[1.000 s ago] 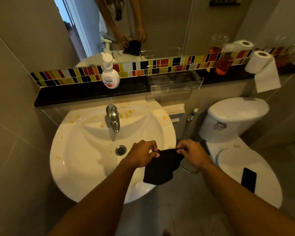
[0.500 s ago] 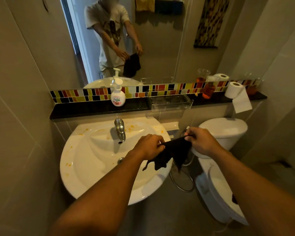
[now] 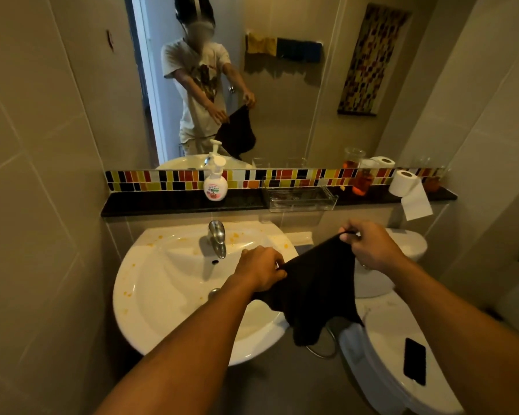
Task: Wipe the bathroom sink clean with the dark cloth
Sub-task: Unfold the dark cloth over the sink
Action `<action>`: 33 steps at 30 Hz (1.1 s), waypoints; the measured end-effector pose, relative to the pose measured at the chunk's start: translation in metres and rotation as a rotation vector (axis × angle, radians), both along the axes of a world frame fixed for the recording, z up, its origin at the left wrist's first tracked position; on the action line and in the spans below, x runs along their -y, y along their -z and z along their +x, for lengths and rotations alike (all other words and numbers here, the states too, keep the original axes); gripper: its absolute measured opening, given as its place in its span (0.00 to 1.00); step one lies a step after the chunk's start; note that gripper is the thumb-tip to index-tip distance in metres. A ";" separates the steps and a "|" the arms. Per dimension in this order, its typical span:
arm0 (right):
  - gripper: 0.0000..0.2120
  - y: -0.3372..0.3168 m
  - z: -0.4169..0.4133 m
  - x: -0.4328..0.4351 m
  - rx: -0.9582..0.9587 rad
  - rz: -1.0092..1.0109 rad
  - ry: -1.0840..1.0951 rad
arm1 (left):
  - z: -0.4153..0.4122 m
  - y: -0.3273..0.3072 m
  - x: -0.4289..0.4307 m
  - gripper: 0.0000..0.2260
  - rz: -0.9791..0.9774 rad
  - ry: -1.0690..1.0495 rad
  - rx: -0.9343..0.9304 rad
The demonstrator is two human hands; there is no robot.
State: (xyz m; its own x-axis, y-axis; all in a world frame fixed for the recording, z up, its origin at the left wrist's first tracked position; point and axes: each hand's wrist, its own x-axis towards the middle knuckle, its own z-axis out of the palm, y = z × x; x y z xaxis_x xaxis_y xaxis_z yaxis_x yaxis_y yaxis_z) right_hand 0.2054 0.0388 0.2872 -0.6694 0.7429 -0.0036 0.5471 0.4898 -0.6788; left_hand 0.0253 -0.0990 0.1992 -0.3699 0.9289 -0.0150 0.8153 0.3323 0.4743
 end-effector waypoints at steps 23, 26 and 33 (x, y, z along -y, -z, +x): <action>0.04 0.063 0.041 -0.036 -0.010 -0.120 0.234 | -0.045 0.003 -0.025 0.09 -0.031 0.028 0.154; 0.04 0.088 0.035 -0.052 0.041 -0.113 0.268 | -0.048 0.017 -0.039 0.09 -0.061 0.007 0.091; 0.12 0.143 0.015 -0.097 0.119 -0.154 0.274 | -0.060 0.064 -0.066 0.09 -0.167 -0.067 0.029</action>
State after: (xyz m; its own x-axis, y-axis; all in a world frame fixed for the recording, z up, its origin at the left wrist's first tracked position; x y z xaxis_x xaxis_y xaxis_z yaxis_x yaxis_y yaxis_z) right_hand 0.2199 0.1353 0.1439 -0.4333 0.8797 -0.1959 0.7240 0.2104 -0.6569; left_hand -0.0348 -0.0325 0.1353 -0.4278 0.8861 -0.1781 0.7755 0.4611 0.4312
